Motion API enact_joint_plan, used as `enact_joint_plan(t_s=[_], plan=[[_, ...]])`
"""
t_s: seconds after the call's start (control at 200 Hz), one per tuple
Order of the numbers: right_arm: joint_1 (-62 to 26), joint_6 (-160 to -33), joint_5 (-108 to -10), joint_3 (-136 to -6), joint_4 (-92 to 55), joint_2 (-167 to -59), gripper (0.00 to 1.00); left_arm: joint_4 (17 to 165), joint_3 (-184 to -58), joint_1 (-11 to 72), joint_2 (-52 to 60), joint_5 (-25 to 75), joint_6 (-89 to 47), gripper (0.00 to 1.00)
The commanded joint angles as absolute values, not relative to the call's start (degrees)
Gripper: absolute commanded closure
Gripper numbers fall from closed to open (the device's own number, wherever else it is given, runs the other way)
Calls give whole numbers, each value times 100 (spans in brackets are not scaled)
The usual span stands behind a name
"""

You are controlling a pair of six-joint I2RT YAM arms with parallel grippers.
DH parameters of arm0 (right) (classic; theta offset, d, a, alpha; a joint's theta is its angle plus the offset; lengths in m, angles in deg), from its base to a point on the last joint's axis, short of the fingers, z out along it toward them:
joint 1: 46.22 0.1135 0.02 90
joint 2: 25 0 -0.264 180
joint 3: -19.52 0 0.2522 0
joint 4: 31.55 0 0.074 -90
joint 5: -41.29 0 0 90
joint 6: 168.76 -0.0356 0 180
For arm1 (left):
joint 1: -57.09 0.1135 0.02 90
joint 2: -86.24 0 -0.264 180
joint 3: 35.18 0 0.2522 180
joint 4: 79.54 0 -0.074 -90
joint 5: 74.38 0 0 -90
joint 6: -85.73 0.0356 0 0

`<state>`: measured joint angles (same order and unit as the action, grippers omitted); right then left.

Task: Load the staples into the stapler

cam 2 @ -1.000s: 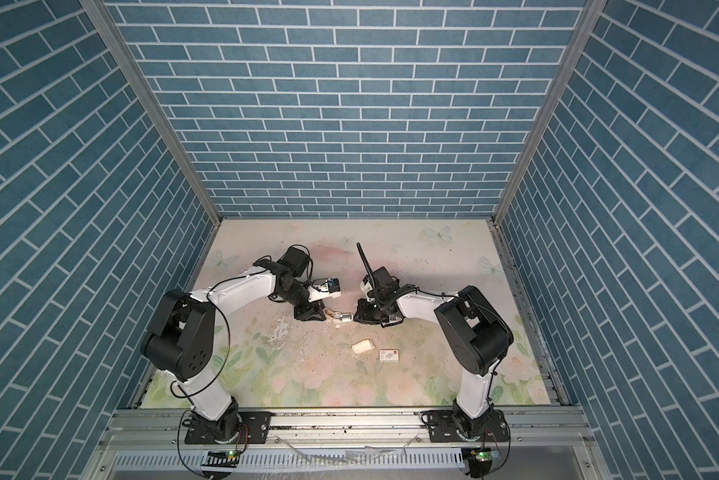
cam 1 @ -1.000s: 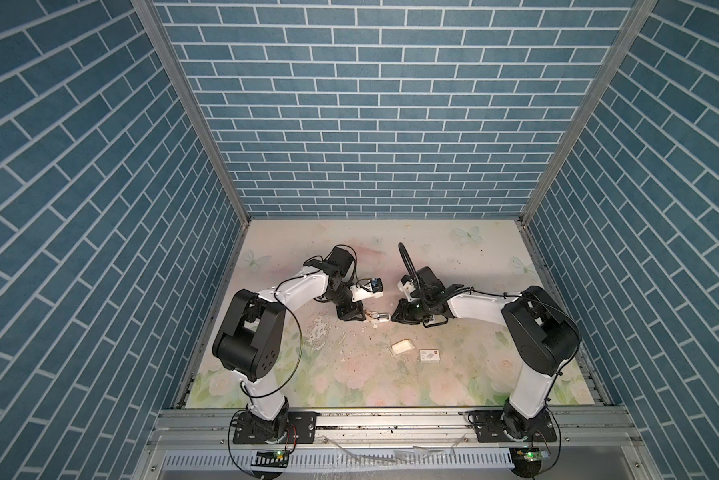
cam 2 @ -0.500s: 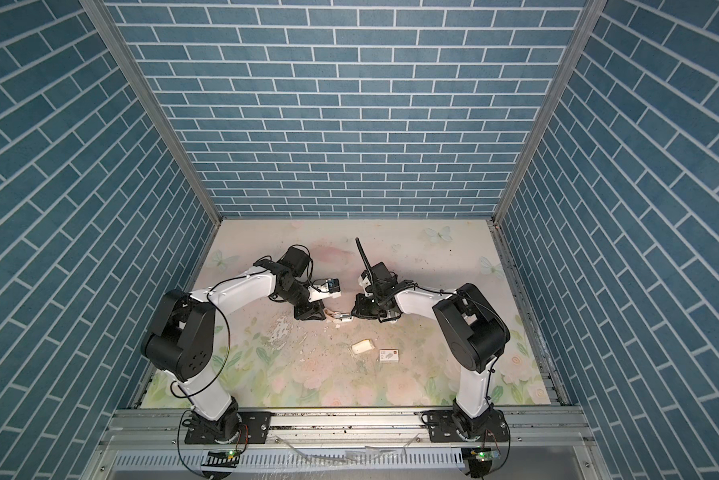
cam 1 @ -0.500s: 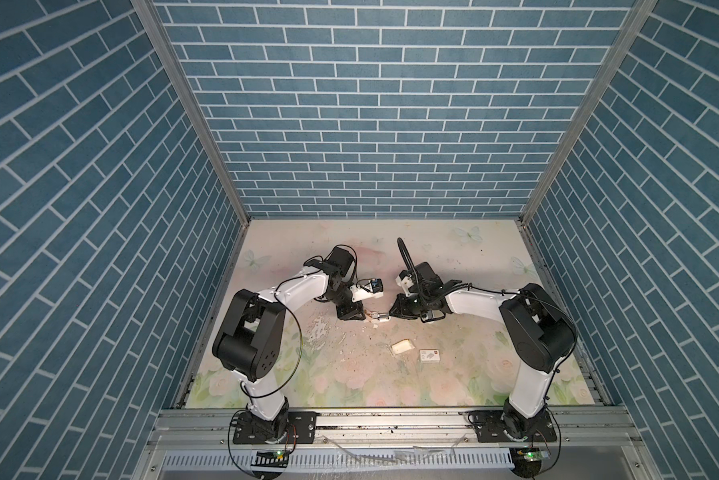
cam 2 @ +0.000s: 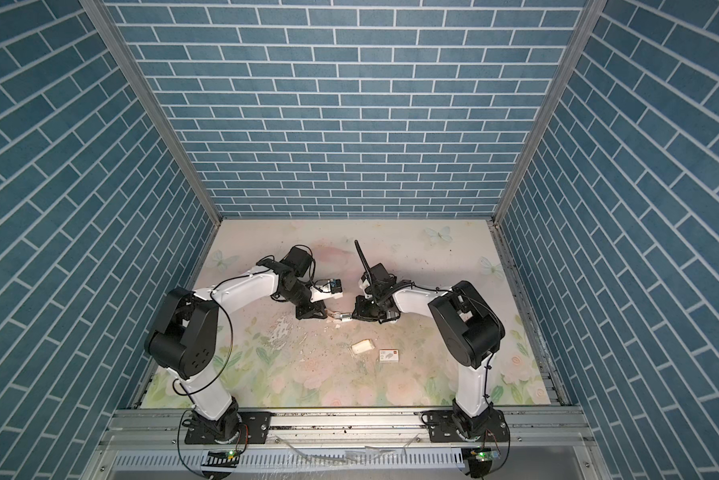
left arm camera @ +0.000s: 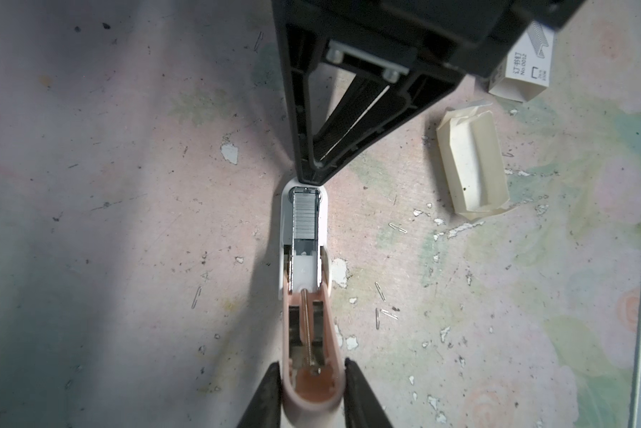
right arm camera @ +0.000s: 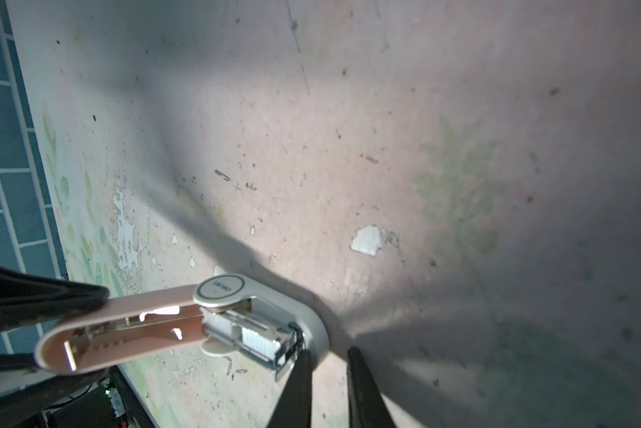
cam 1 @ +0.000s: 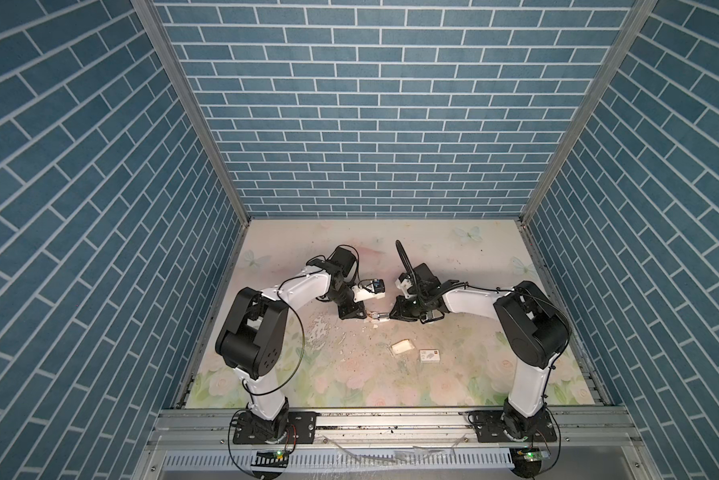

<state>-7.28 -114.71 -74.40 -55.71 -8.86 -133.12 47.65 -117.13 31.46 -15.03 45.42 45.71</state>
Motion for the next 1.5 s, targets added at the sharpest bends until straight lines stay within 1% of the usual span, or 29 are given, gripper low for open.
enact_joint_plan(t_s=[0.0,0.345,0.645,0.845,1.225,1.495], plan=[[-746,-11331,-7441,-5743,-655,-13451,80,4634,-11846,3081,-1576,4568,4627,72],[-753,-11276,-7428,-5749,-540,-13482,80,4667,-11890,2983,-1648,4527,4563,79],[-756,-11269,-7474,-5732,-515,-13548,84,4693,-11912,2816,-1694,4335,4491,83],[-753,-11295,-7516,-5649,-641,-13587,86,4732,-11976,2739,-1716,4270,4393,84],[-754,-11330,-7664,-5585,-768,-13649,93,4705,-12158,2703,-1851,4304,4256,85],[-744,-11381,-7709,-5515,-897,-13689,94,4686,-12268,2581,-1958,4262,4196,85]])
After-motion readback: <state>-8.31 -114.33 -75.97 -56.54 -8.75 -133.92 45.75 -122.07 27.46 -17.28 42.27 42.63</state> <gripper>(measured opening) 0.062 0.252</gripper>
